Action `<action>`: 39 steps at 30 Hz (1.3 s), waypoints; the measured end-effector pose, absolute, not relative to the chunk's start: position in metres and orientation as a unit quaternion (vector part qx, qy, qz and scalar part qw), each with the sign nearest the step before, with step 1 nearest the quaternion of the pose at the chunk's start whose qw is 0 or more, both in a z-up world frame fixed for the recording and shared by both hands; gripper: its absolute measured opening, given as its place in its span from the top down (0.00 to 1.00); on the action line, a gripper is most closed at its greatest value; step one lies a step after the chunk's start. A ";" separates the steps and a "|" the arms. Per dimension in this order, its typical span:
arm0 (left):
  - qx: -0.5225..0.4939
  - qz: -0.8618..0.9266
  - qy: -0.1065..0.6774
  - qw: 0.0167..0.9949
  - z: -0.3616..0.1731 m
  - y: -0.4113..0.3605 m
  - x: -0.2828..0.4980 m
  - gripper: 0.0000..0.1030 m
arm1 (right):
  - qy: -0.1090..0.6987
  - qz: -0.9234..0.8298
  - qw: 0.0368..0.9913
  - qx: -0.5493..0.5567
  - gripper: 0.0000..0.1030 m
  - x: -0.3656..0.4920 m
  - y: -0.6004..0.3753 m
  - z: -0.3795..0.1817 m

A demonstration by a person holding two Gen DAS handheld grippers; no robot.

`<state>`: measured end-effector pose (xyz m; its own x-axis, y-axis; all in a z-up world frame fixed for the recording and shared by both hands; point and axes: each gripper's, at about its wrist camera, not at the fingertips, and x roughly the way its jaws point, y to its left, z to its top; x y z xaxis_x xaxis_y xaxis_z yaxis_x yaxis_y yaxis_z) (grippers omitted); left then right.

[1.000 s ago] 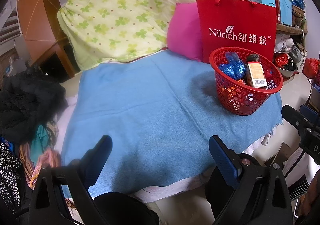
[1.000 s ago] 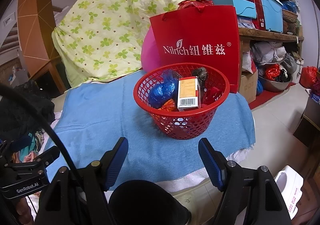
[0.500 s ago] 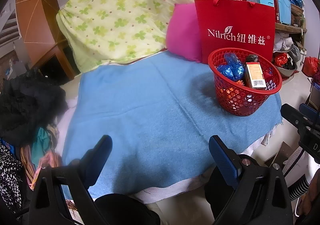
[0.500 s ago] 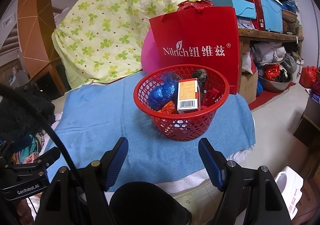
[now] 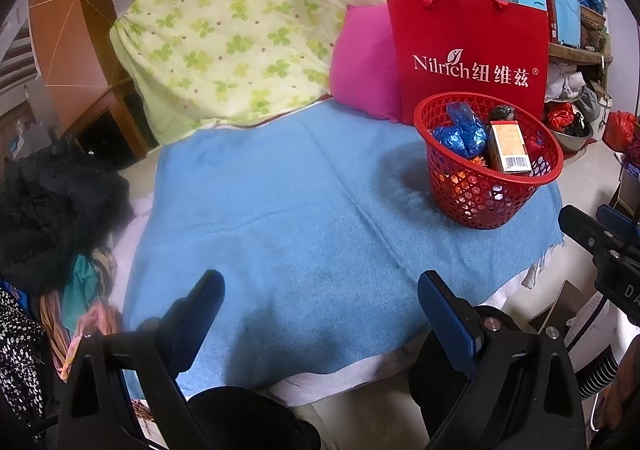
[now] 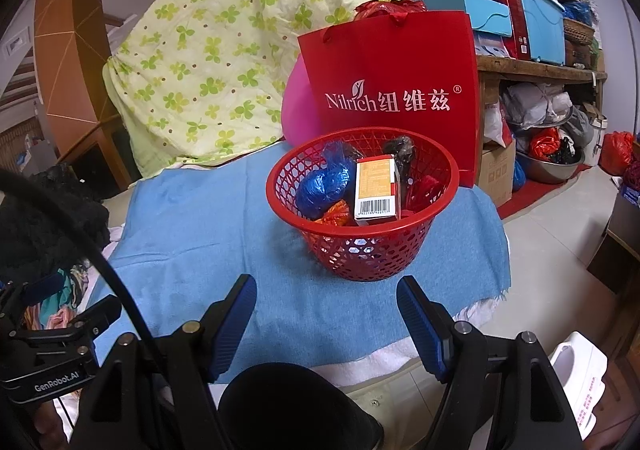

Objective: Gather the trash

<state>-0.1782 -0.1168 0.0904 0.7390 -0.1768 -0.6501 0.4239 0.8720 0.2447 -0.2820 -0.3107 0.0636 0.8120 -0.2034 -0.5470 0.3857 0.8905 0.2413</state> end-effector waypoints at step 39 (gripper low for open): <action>0.178 -0.154 0.275 0.932 0.123 -0.076 -0.202 0.06 | 0.197 -0.173 0.955 0.138 0.26 -0.314 -0.284 0.127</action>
<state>-0.2021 -0.0763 0.1234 0.8019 -0.1894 -0.5666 0.3846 0.8895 0.2469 -0.3143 -0.2844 0.1271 0.8626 -0.2772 -0.4233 0.3856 0.9017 0.1953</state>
